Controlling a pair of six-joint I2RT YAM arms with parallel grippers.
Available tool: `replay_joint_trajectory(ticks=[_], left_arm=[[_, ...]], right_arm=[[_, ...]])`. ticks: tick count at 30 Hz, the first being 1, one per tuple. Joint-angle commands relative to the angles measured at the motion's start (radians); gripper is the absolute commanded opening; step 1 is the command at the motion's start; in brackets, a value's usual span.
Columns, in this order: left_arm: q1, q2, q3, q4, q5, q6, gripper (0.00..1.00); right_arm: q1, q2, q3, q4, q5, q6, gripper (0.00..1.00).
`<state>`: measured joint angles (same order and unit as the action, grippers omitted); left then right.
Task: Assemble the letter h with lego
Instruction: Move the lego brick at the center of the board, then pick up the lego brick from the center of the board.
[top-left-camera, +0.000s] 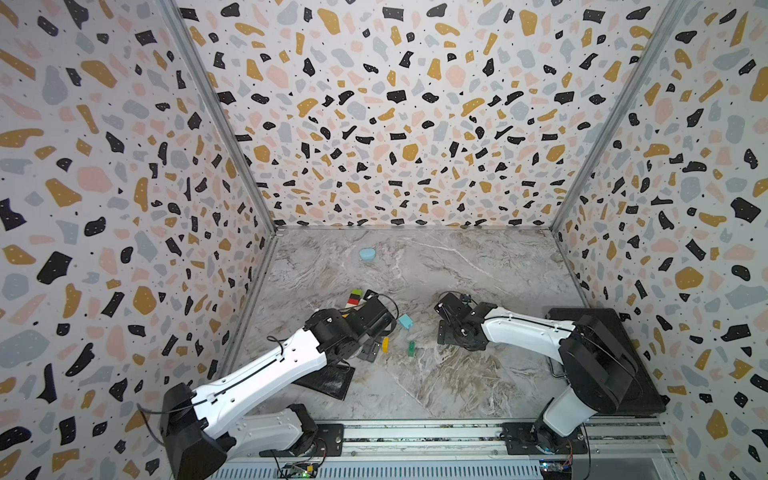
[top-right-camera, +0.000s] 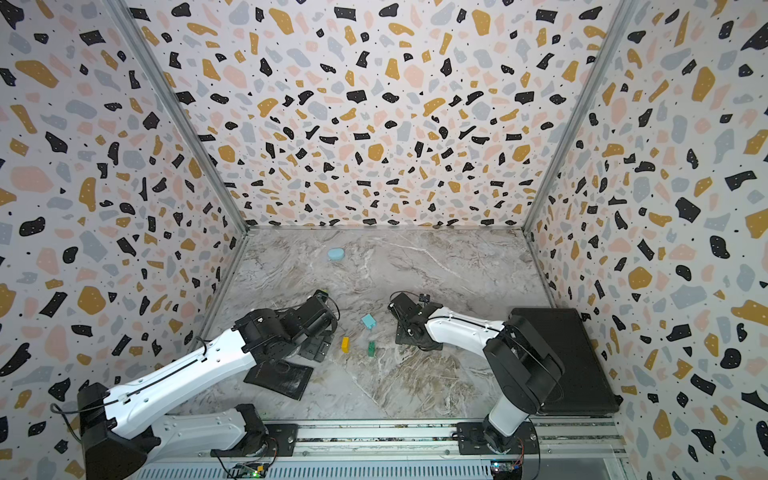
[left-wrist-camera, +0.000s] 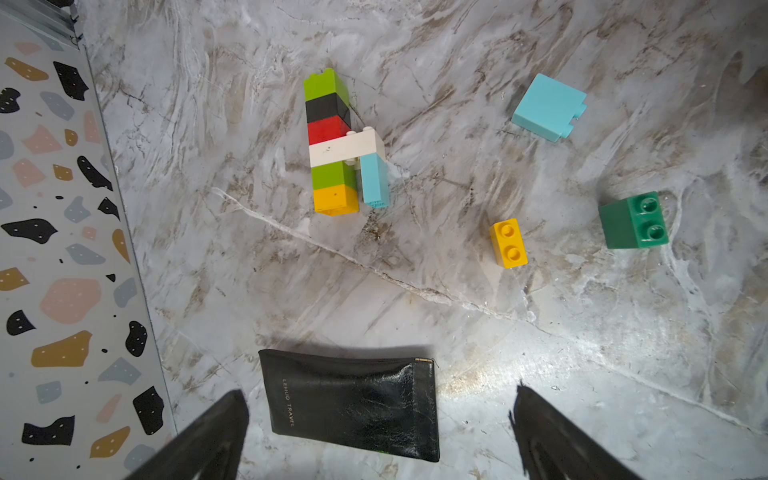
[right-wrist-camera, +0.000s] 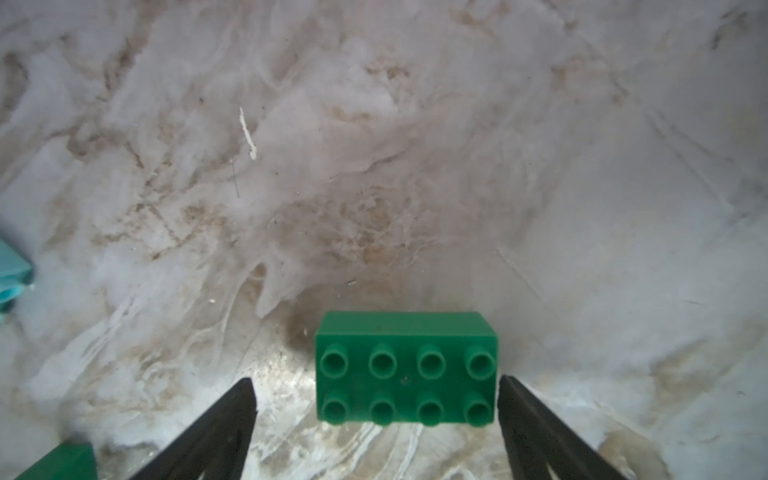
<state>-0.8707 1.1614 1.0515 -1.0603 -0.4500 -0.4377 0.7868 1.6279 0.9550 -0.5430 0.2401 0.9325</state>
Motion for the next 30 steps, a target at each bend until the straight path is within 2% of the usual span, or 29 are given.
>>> replay_joint_trajectory(ticks=[1,13,30], left_arm=[[0.005,-0.002,-0.009,0.01,0.003,0.002,0.99],[0.005,-0.002,-0.011,0.013,0.01,0.004,0.99],[0.004,-0.002,-0.013,0.014,0.016,0.005,0.99]], right_arm=[[0.001,-0.016,0.031,-0.063,0.046,-0.029,0.91],[-0.011,0.051,0.051,-0.042,0.055,-0.028,0.84],[-0.024,0.061,0.033,-0.009,0.021,-0.029,0.71]])
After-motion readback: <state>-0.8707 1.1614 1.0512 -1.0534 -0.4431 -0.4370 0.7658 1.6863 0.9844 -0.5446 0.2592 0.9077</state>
